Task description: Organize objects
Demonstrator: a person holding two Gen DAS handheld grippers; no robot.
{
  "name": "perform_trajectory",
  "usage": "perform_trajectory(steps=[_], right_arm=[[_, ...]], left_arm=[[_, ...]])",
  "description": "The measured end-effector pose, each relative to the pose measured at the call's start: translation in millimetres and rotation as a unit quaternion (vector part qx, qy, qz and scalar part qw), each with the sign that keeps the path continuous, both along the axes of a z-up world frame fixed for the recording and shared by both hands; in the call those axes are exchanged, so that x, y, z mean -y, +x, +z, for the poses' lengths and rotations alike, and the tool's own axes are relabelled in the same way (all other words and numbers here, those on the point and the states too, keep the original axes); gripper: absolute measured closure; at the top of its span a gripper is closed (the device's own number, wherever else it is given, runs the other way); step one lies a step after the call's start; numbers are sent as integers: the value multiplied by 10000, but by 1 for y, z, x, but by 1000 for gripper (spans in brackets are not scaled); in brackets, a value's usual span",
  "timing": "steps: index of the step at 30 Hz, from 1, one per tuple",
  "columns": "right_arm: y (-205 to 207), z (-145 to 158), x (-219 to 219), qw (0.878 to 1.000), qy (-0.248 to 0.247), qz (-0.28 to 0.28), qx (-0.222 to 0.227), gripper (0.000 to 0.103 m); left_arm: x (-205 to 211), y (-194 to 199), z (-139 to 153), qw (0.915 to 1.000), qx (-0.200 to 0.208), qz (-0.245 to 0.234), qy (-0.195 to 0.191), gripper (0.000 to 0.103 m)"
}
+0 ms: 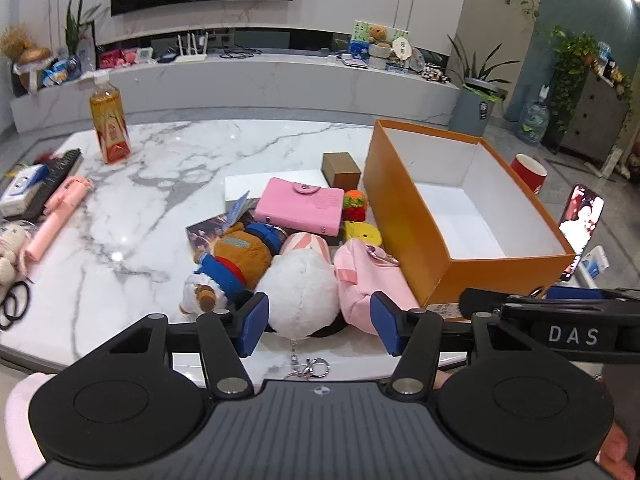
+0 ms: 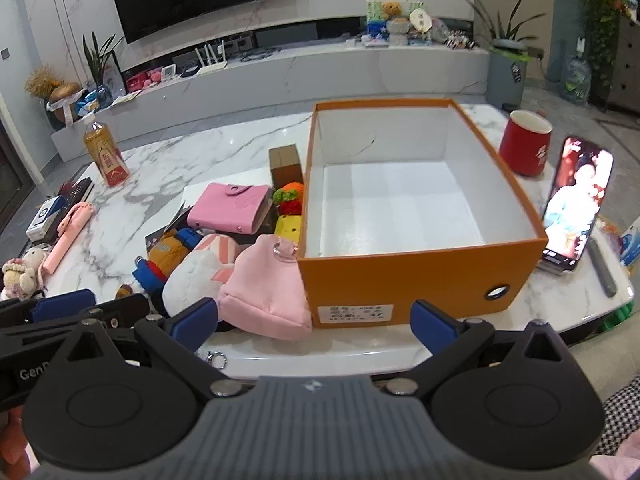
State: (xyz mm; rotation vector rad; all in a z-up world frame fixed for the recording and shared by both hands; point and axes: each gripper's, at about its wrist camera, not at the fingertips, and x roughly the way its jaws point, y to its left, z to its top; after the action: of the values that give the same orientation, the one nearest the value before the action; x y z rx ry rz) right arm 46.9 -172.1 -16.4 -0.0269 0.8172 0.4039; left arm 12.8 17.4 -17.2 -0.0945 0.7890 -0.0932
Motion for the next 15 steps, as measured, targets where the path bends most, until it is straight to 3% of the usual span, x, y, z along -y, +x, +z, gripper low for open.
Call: perform_trajectory(steps=[2, 9, 15], right_arm=[[5, -1, 0, 9999, 61, 57, -102, 2], [18, -3, -11, 9986, 196, 457, -190, 35], [29, -8, -37, 9956, 94, 900, -244, 52]], left_arm=[[-3, 3, -2, 10000, -38, -67, -26, 37], [-9, 17, -9, 9993, -136, -296, -157, 50], [-25, 35, -18, 9991, -220, -354, 22, 51]])
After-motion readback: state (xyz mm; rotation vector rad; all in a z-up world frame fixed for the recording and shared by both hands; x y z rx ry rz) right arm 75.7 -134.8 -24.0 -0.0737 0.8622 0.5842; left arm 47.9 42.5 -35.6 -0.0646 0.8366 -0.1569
